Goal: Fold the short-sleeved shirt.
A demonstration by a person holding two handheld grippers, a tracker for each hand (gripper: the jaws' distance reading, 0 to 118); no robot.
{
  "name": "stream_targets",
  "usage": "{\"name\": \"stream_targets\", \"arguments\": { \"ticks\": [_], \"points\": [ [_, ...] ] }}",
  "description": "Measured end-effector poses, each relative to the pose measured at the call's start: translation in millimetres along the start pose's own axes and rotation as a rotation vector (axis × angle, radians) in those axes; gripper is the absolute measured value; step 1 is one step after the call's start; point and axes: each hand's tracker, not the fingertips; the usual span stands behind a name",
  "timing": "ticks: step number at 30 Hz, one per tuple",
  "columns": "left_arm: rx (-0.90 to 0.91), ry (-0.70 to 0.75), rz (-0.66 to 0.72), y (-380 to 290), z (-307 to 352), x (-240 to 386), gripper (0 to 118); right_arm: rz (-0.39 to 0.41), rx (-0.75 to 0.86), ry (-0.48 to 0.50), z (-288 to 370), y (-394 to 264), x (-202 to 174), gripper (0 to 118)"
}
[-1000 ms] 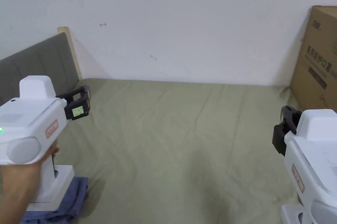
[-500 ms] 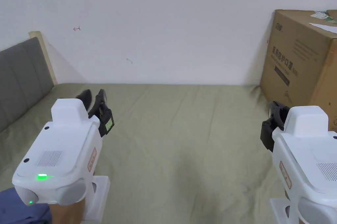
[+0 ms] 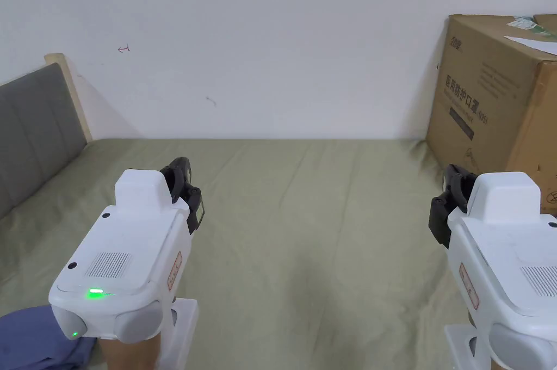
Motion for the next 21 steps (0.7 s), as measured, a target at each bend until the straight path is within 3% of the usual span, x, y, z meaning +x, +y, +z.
{"name": "stream_targets", "arguments": {
  "ticks": [21],
  "points": [
    [-0.034, -0.001, -0.009, -4.9, 3.2, 1.2, 0, -0.004, -0.003, 0.0, 3.8, -1.5, 0.2, 0]
  ]
}}
